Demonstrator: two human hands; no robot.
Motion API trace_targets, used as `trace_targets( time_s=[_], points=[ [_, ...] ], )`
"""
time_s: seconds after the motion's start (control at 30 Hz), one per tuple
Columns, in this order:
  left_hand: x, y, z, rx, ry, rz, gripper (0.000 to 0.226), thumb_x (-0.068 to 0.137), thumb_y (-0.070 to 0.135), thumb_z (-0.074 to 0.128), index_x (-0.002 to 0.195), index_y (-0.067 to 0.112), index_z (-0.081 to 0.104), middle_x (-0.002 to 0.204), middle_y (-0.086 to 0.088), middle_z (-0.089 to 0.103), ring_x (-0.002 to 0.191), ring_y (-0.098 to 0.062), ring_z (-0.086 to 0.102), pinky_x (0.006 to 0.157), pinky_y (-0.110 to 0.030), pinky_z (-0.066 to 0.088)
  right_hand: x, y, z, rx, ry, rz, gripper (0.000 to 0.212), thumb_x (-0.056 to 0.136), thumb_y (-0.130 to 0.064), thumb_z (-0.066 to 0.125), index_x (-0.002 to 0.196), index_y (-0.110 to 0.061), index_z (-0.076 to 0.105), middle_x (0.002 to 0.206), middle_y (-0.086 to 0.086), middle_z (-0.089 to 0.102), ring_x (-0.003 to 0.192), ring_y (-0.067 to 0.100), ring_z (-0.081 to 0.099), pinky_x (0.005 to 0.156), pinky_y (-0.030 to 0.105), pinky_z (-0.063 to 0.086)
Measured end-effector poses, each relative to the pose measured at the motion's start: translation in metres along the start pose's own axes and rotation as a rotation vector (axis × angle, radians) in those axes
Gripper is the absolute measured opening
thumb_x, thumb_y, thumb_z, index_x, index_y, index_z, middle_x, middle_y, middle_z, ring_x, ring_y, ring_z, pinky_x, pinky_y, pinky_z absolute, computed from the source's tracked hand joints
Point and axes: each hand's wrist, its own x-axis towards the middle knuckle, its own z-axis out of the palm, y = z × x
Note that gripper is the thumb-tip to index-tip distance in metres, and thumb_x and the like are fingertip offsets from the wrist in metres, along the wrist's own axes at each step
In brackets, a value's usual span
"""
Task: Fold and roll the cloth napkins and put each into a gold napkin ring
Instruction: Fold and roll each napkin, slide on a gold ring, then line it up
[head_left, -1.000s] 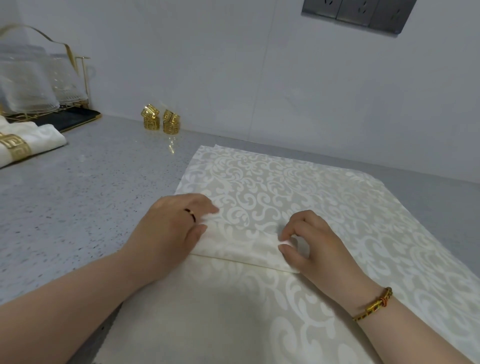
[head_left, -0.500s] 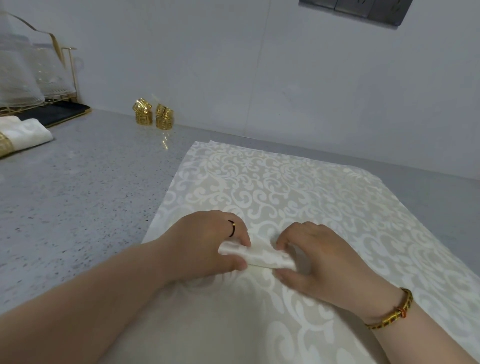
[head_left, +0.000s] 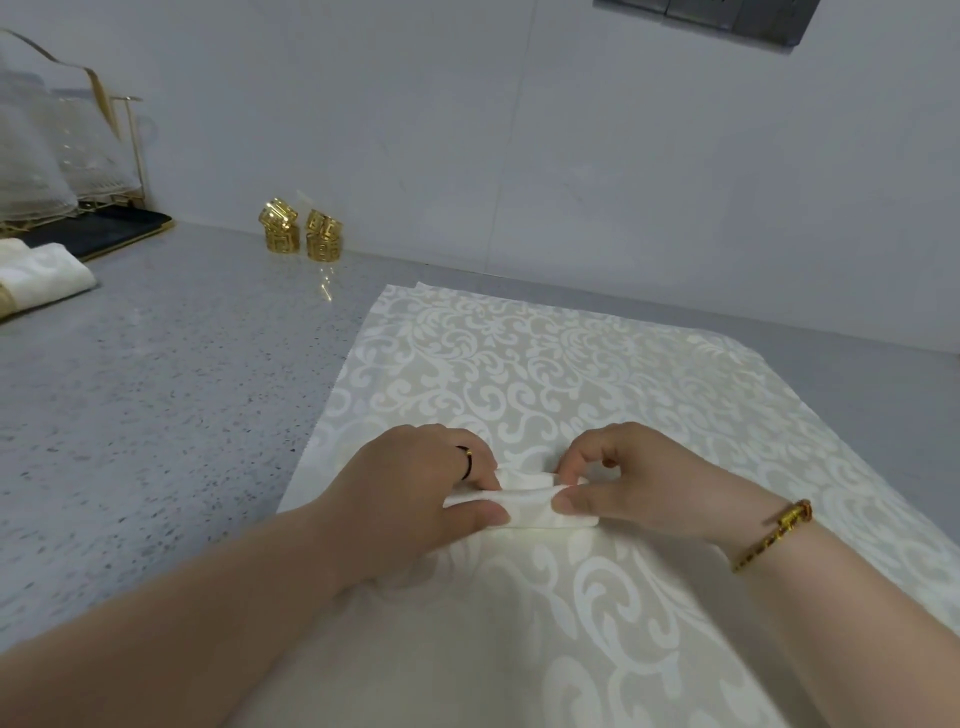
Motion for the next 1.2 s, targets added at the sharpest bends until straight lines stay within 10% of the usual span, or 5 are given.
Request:
trace_targets(
  time_s=[0.2,0.37,0.67,0.93,1.2],
  points=[
    [0.0,0.01,0.0,-0.008,0.012,-0.099,0.046,0.078,0.06,0.048,0.12,0.041,0.043,0.1,0.03,0.043,0.104,-0.003,0.046,0.08,-0.012,0.031,-0.005,0.001,0.011,0.117,0.11,-0.059,0.026,0.076,-0.006,0.068,0.069,-0.023,0.049,0.069,-0.013,0.052,0.062,-0.005,0.047,0.065,0.009,0.039],
    [0.009,0.018,0.0,0.009,0.017,-0.171,0.08,0.079,0.056,0.055,0.144,0.036,0.013,0.133,0.026,0.041,0.124,-0.003,0.04,0.096,-0.016,0.03,-0.005,0.005,0.013,0.046,0.157,-0.138,0.026,0.076,-0.009,0.067,0.071,-0.024,0.047,0.076,-0.011,0.053,0.074,0.001,0.049,0.073,0.011,0.038],
    [0.029,0.035,0.003,0.251,0.047,-0.094,0.036,0.087,0.045,0.048,0.121,0.035,0.054,0.101,0.006,0.061,0.097,-0.014,0.051,0.062,-0.01,0.025,-0.001,0.015,0.019,-0.028,0.364,-0.246,0.038,0.076,-0.012,0.068,0.069,-0.032,0.037,0.088,-0.005,0.057,0.087,0.001,0.046,0.075,0.003,0.03],
    [0.026,0.024,0.003,0.23,0.12,-0.125,0.032,0.089,0.045,0.045,0.118,0.041,0.054,0.102,0.006,0.061,0.098,-0.013,0.05,0.063,-0.023,0.023,0.007,0.021,0.018,0.325,0.444,-0.227,0.007,0.077,-0.034,0.053,0.081,-0.029,0.055,0.091,-0.013,0.06,0.089,-0.005,0.054,0.081,0.001,0.034],
    [0.014,-0.036,-0.04,0.361,0.173,-0.274,0.032,0.089,0.047,0.046,0.119,0.039,0.054,0.108,0.005,0.061,0.106,-0.015,0.053,0.074,-0.024,0.036,0.021,0.04,0.02,-0.144,0.245,-0.128,0.03,0.092,-0.018,0.05,0.122,-0.024,0.052,0.121,-0.021,0.036,0.117,-0.006,0.025,0.094,0.006,0.017]
  ],
)
